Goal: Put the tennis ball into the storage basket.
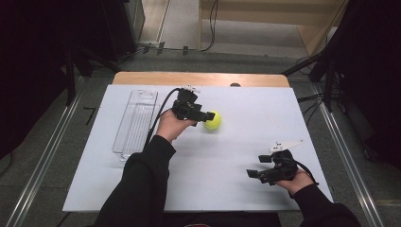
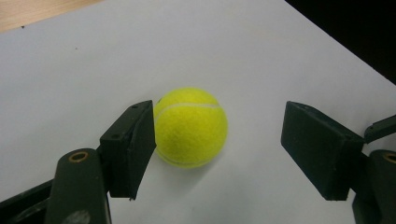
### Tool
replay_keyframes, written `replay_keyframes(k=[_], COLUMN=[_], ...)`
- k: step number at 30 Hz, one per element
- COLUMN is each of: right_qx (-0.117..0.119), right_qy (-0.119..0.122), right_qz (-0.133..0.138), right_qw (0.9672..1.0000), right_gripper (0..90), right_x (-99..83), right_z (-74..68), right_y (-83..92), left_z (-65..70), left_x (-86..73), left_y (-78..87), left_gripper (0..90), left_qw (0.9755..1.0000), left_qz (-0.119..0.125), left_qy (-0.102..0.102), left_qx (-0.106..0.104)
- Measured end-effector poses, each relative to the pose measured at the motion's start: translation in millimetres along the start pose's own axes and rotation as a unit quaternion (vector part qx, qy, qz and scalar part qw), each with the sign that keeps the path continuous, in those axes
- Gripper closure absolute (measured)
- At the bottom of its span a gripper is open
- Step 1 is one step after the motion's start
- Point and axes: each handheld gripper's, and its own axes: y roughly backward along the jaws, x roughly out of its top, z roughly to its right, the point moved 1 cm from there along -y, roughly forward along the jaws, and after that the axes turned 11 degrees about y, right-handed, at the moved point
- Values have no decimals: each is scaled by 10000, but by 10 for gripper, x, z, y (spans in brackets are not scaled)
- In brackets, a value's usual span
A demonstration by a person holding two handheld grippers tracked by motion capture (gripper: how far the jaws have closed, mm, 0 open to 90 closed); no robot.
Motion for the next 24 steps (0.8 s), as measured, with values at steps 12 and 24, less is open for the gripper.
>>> replay_keyframes(k=[12, 24], right_qx=[3, 5], right_qy=[18, 37], right_qz=[-1, 8], right_qw=[10000, 10000], right_gripper=[127, 127], right_x=[1, 7], right_z=[-1, -4], right_y=[0, -2], left_z=[38, 64], left_x=[161, 286], left_y=[-109, -267], left_gripper=[271, 271], left_qw=[10000, 9999], left_qz=[-4, -3], left_qy=[-49, -139], left_qx=[-3, 70])
